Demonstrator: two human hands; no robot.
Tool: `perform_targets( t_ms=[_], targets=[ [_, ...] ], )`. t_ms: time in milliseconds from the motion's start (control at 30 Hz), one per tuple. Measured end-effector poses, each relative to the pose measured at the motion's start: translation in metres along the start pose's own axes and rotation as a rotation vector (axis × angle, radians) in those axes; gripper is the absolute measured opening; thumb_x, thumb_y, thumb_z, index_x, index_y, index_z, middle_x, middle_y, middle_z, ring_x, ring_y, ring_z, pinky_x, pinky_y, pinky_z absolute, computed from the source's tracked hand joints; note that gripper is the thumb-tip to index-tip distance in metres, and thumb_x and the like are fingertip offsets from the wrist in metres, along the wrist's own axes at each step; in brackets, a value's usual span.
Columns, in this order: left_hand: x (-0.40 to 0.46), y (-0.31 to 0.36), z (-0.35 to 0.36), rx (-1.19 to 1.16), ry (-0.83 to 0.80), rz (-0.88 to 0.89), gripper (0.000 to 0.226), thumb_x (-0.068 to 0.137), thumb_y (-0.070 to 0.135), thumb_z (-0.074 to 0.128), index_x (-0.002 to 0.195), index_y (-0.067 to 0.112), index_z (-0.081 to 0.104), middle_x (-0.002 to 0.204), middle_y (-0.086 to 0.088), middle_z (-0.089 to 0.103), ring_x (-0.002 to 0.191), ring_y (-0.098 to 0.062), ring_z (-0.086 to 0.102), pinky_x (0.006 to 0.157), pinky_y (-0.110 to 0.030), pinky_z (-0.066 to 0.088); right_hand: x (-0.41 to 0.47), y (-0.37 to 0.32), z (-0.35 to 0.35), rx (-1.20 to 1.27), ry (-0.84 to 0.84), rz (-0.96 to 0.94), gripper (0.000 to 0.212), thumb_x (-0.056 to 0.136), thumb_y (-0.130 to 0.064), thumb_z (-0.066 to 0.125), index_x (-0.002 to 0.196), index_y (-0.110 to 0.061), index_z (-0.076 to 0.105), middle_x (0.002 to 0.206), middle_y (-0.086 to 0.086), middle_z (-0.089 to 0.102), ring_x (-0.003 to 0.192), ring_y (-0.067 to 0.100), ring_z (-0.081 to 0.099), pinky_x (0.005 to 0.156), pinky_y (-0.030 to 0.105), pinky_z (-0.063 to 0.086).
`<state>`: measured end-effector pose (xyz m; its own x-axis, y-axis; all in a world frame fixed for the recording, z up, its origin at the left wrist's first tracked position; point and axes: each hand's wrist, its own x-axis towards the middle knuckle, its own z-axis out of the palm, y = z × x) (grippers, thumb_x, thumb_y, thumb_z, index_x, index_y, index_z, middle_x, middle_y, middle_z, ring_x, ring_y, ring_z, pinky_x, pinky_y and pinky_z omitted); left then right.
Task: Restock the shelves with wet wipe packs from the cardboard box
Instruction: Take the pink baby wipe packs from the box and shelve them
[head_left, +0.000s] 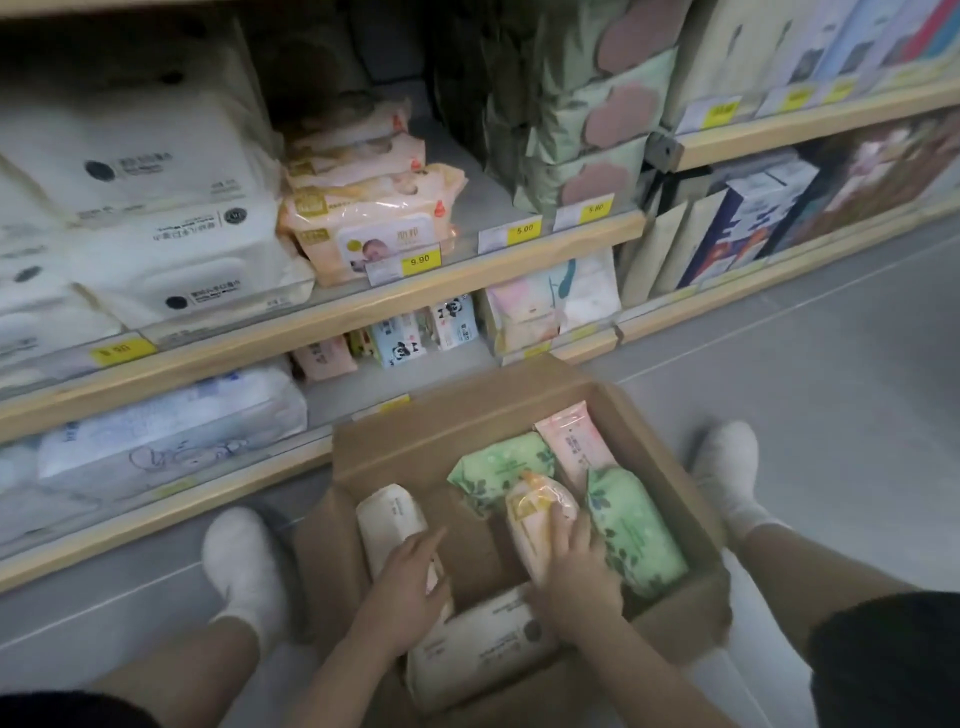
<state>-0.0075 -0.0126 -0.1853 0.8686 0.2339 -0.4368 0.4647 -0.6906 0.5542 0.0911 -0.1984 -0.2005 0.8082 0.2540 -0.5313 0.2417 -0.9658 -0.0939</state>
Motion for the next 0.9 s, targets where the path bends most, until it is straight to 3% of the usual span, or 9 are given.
perform_targets(
  t_ms=[200,333,400,467,533,600,700,767,900],
  targets=[
    [0.004,0.005,-0.005,-0.053,-0.016,-0.007,0.074,0.091,0.032,0.054,0.149,0.032,0.008,0.153,0.002,0.024,0.14,-0.017,0.025,0.109,-0.029,0.029,0.002,0.01,-0.016,0.144,0.009,-0.056,0.099,0.079,-0.048,0.06,0.148,-0.03,-0.008,0.15,0.008,0.018,0.13,0.033,0.034,0.097,0.043,0.045],
    [0.009,0.03,-0.024,-0.224,0.037,0.067,0.084,0.082,0.035,0.068,0.148,0.031,0.016,0.152,0.005,0.026,0.138,-0.011,0.027,0.11,-0.023,0.022,-0.008,0.018,-0.064,0.432,-0.029,-0.085,0.11,0.053,-0.081,0.052,0.145,-0.031,0.019,0.139,0.001,0.042,0.12,0.027,0.051,0.1,0.037,0.041],
    [0.009,0.042,-0.037,-0.307,0.068,0.084,0.093,0.075,0.036,0.076,0.148,0.032,0.019,0.147,0.008,0.031,0.135,-0.009,0.03,0.111,-0.026,0.025,-0.013,0.018,-0.082,0.39,-0.061,-0.239,0.102,0.057,-0.052,0.073,0.143,-0.032,0.022,0.129,-0.003,0.052,0.116,0.023,0.054,0.095,0.034,0.045],
    [0.006,0.052,-0.055,-0.38,0.087,0.103,0.102,0.066,0.039,0.082,0.147,0.034,0.021,0.138,0.015,0.033,0.128,-0.002,0.035,0.107,-0.024,0.031,-0.021,0.011,-0.1,0.368,-0.101,-0.371,0.098,0.056,-0.026,0.078,0.139,-0.034,0.028,0.114,-0.011,0.057,0.108,0.016,0.058,0.09,0.029,0.048],
    [-0.001,0.057,-0.075,-0.499,0.038,0.14,0.1,0.06,0.029,0.087,0.142,0.035,0.03,0.132,0.017,0.043,0.109,0.009,0.05,0.09,-0.013,0.042,-0.031,0.001,-0.116,0.38,-0.154,-0.503,0.094,0.054,-0.02,0.078,0.135,-0.038,0.034,0.112,-0.016,0.06,0.101,0.007,0.059,0.088,0.028,0.051],
    [-0.008,0.055,-0.091,-0.563,-0.025,0.174,0.084,0.059,0.016,0.088,0.13,0.03,0.045,0.117,0.009,0.058,0.091,0.008,0.061,0.073,-0.012,0.049,-0.043,-0.01,-0.128,0.412,-0.212,-0.592,0.094,0.056,-0.017,0.079,0.136,-0.039,0.034,0.117,-0.014,0.06,0.103,0.003,0.058,0.088,0.023,0.051],
    [-0.019,0.048,-0.101,-0.614,0.045,0.157,0.072,0.048,0.029,0.091,0.112,0.027,0.059,0.102,0.003,0.068,0.087,-0.004,0.067,0.07,-0.02,0.053,-0.052,-0.021,-0.131,0.481,-0.249,-0.62,0.094,0.058,-0.011,0.081,0.134,-0.04,0.034,0.118,-0.016,0.059,0.101,0.0,0.058,0.082,0.013,0.049],
    [-0.023,0.043,-0.101,-0.641,0.107,0.116,0.072,0.041,0.041,0.089,0.107,0.029,0.062,0.099,0.004,0.07,0.087,-0.009,0.068,0.071,-0.025,0.055,-0.054,-0.025,-0.128,0.493,-0.24,-0.618,0.098,0.057,-0.016,0.083,0.139,-0.039,0.034,0.122,-0.017,0.058,0.105,0.0,0.058,0.089,0.02,0.05],
    [-0.025,0.03,-0.099,-0.671,0.177,0.009,0.066,0.042,0.043,0.087,0.102,0.03,0.063,0.095,0.007,0.072,0.086,-0.009,0.069,0.077,-0.036,0.058,-0.049,-0.016,-0.126,0.269,-0.029,-0.487,0.096,0.056,-0.055,0.08,0.139,-0.036,0.036,0.133,-0.013,0.047,0.119,0.01,0.047,0.097,0.029,0.041]
  ],
)
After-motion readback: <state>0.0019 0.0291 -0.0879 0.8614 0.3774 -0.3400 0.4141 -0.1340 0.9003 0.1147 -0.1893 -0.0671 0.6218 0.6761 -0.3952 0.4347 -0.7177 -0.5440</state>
